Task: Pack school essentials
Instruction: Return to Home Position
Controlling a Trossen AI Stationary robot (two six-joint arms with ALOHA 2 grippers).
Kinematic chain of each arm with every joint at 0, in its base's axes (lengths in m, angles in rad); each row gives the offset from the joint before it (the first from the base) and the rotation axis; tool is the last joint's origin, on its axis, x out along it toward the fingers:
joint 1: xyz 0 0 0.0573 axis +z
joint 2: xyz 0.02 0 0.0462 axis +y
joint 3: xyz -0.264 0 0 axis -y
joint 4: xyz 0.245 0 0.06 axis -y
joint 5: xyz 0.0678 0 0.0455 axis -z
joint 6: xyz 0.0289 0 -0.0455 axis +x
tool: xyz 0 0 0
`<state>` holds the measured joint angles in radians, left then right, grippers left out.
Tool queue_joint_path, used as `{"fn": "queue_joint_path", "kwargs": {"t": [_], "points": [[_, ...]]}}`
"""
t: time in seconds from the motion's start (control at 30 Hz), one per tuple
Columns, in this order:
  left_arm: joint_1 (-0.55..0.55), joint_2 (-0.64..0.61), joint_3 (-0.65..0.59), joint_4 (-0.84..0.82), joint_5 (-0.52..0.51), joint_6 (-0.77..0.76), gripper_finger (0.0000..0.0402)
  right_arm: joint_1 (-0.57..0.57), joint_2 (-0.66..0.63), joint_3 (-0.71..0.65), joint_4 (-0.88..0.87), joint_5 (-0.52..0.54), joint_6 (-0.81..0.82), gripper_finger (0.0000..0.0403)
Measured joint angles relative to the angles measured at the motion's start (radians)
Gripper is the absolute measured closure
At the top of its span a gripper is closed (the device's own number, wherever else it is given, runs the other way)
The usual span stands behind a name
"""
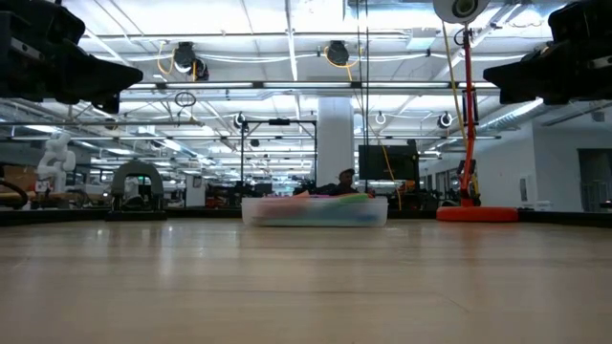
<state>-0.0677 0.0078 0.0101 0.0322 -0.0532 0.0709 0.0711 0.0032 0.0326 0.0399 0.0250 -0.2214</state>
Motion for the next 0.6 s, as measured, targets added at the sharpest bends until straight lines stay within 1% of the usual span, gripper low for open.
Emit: {"fn": "queue_joint_path", "kwargs": {"t": [0.6], "points": [[0.0, 0.0, 0.0, 0.007, 0.0, 0.0, 0.0378, 0.0, 0.0, 0.0, 0.0, 0.0, 0.0, 0.0403]]}}
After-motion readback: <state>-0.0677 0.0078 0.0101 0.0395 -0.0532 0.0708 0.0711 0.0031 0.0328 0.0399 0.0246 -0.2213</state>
